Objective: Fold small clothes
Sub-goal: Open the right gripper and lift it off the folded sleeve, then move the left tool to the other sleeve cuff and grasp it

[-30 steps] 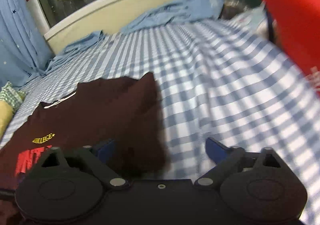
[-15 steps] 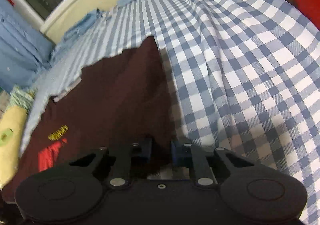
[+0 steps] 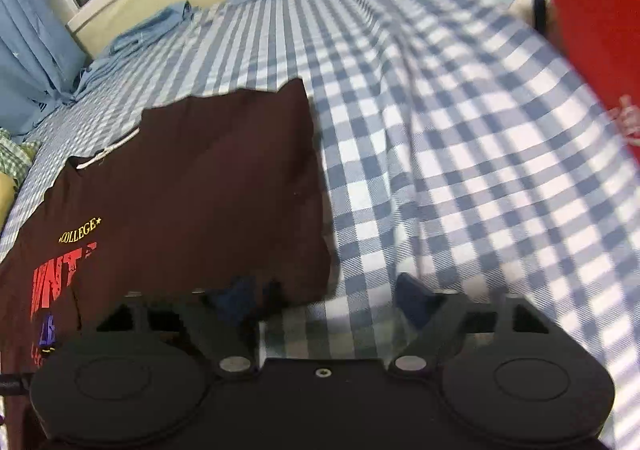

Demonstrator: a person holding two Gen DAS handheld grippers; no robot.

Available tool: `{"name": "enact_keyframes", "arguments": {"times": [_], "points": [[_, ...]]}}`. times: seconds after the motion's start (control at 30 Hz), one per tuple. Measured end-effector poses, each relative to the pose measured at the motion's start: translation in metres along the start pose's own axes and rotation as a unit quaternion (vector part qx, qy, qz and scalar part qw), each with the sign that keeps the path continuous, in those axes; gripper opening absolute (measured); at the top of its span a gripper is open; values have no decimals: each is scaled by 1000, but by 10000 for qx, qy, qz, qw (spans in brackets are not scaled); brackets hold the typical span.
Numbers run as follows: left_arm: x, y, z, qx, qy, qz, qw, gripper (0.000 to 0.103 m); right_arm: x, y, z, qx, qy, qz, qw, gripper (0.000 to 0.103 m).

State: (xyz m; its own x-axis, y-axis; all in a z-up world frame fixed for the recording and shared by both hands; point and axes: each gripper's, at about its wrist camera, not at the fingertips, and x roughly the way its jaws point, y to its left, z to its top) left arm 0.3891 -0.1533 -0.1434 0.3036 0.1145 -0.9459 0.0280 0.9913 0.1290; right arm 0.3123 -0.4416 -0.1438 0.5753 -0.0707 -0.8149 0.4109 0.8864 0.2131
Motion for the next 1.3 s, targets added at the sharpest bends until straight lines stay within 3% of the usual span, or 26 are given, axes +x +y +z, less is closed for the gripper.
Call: {"name": "enact_keyframes", "arguments": {"times": [0.13,0.37,0.63,0.8,0.97,1.1,1.3], "points": [[-19,41,-11,-270,-199,152,9993,102,-29,19,-18,-150,-303,-61,9994,102],[-43,151,-36,-1108,-474,341,9921,102,-61,83,-61,-532,-357,39,9979,102],[-33,311,-61,-2195,-485,1037,9689,102,-75,173,-133,-738,-98,75,9972,102],[-24,403,-65,-2553,-646,1514,9528,102,-77,217,-162,-899,23,19,9959,102],[-17,469,-69,-2738,-890,1759,9414,102,-80,256,-172,-1117,28,-46,9937,102],[-5,492,-57,-2524,-1111,1947,9413,101,-81,276,-172,-1318,25,-83,9912,102],[14,513,-43,-2292,-1232,1604,9521,90,-82,297,-171,-1486,-3,-195,9887,102]]}}
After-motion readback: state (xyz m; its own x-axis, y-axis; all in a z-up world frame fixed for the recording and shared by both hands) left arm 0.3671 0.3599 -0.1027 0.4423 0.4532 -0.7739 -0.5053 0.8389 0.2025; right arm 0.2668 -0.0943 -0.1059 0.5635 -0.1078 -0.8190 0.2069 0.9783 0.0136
